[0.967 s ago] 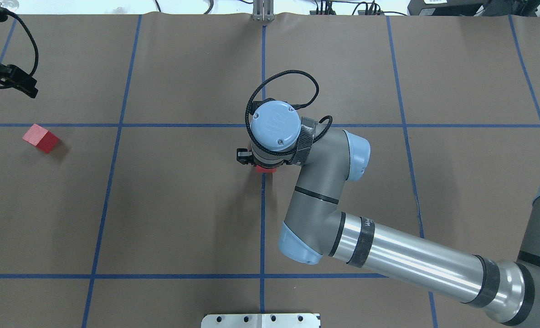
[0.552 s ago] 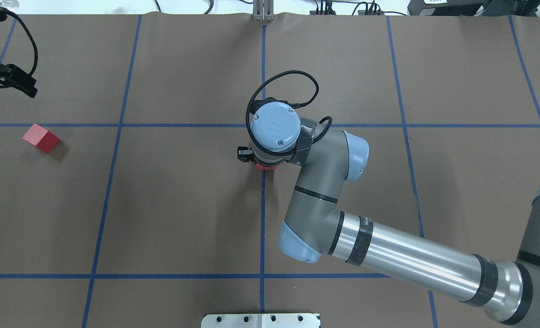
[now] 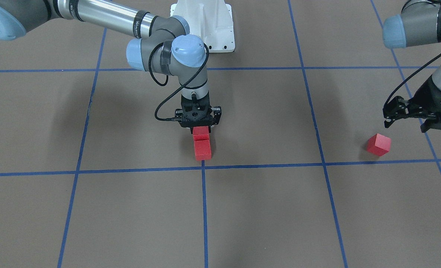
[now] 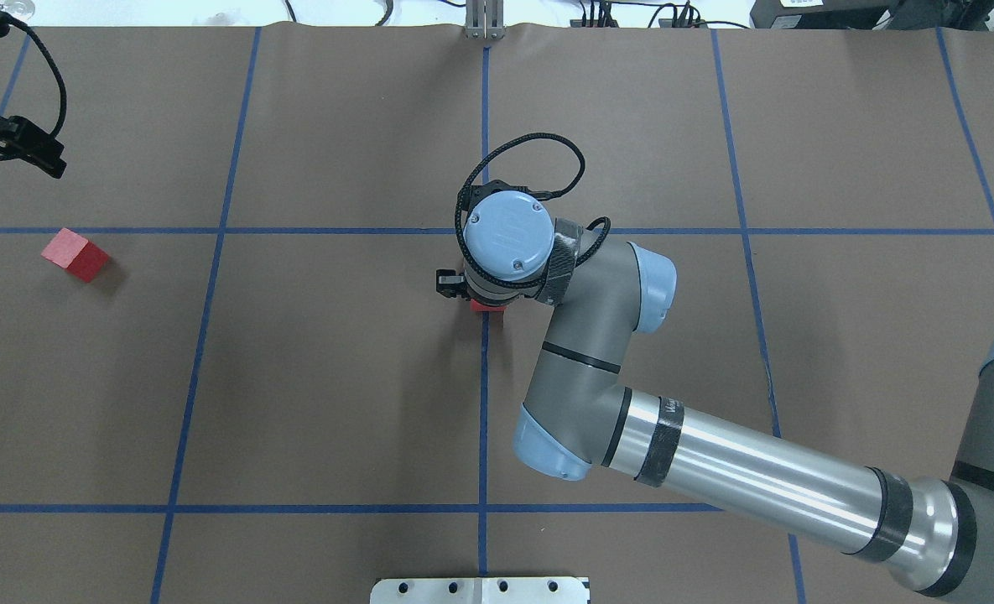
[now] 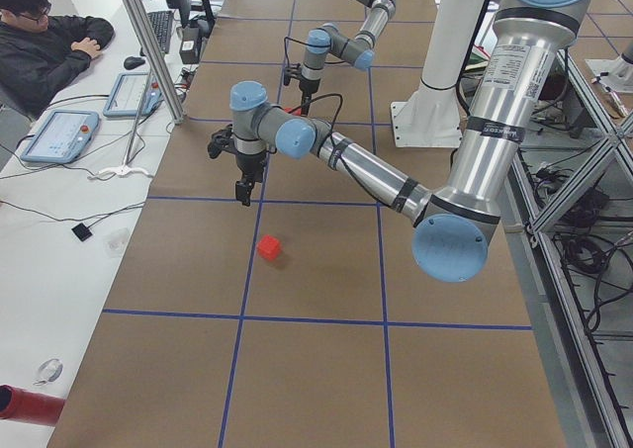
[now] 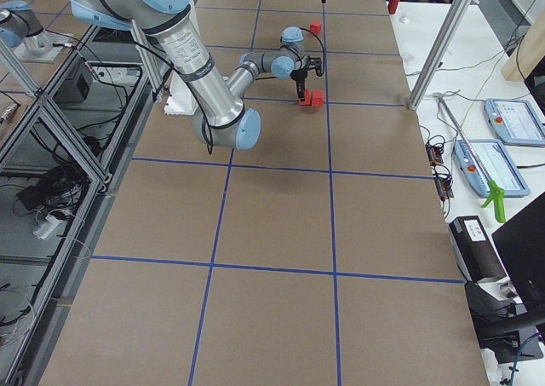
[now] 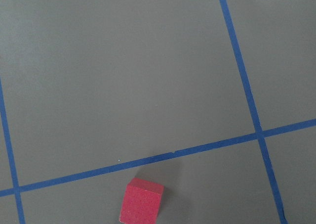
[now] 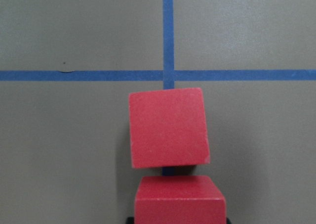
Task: Form red blocks into L shape at center
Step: 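Lower the cube just nearer the robot than the center cube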
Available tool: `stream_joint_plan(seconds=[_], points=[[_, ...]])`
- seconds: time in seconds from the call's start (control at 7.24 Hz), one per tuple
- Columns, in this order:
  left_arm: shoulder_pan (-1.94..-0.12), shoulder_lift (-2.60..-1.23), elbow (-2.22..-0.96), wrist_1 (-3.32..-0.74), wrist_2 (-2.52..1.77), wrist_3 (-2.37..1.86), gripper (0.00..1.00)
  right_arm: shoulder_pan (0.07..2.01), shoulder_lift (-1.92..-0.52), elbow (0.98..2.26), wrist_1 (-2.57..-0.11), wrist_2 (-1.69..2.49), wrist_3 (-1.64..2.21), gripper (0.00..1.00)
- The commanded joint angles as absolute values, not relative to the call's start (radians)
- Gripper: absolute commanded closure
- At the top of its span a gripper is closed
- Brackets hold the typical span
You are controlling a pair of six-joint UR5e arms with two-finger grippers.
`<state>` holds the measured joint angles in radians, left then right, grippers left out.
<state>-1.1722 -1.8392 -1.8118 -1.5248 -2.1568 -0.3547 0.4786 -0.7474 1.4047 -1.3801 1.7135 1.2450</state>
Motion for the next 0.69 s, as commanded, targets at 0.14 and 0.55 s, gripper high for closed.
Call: stream_joint_plan(seconds=[0.14,0.55], points=[[-1.173,-1.839,-1.812,-1.525,-2.157,-0.354,0.00,0.480,-0.750,1.402,-1.367,1.706,1.247,0.63],[-1.173,-1.839,-1.807,-1.525,-2.157,-0.354,0.00,0.480,-0.750,1.396,-1.370,1.674,1.246,0.03]])
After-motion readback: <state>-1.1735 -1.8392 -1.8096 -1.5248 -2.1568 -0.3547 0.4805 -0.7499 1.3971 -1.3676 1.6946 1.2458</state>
